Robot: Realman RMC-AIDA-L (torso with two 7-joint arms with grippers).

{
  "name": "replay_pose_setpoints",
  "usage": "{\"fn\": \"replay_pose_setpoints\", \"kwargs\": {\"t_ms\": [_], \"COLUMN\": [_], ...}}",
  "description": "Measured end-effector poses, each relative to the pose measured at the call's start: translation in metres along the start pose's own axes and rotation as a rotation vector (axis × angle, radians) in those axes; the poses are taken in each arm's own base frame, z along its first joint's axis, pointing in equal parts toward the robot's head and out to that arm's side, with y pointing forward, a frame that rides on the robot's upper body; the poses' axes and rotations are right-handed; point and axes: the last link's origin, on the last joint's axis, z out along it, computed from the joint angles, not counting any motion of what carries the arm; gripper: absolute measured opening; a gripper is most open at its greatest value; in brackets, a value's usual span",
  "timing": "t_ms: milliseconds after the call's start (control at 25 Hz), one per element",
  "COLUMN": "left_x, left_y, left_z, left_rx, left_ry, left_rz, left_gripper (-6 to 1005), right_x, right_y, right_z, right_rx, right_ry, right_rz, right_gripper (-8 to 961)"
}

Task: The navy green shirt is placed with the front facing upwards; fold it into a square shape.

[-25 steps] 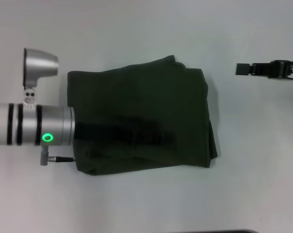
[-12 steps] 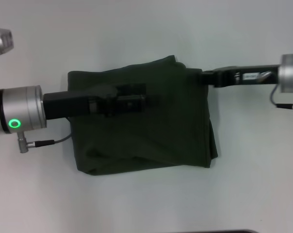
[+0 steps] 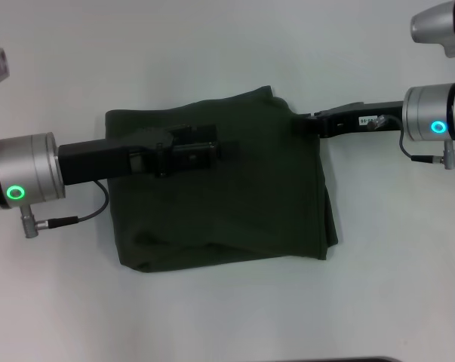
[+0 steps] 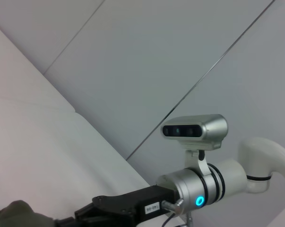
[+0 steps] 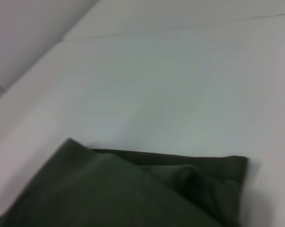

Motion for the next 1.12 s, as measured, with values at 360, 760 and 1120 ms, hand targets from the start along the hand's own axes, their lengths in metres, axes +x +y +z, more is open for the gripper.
{"fn": "replay_pose_setpoints", "kwargs": {"t_ms": [360,760,1120], "left_x": [0.001,0.002,0.004], "left_y": [-0.001,-0.002,-0.001], "left_z": [0.0,0.0,0.002], "left_rx": [0.009,0.011,0.005], "left_ry": [0.003,0.009,0.011], "left_rz": [0.0,0.003,0.006], "left_gripper": [919,919,919], "right_x": [-0.01,-0.024,-0.025], "right_y": [0.001,0.025,0.032], "right_z": [0.003,0.002,0.033], "right_rx": [0.01,-0.136,-0.059], "right_ry": [-0.026,-0.049,0.053], "right_rz": [-0.027,-0.106,-0.189], "right_gripper": [56,50,42]}}
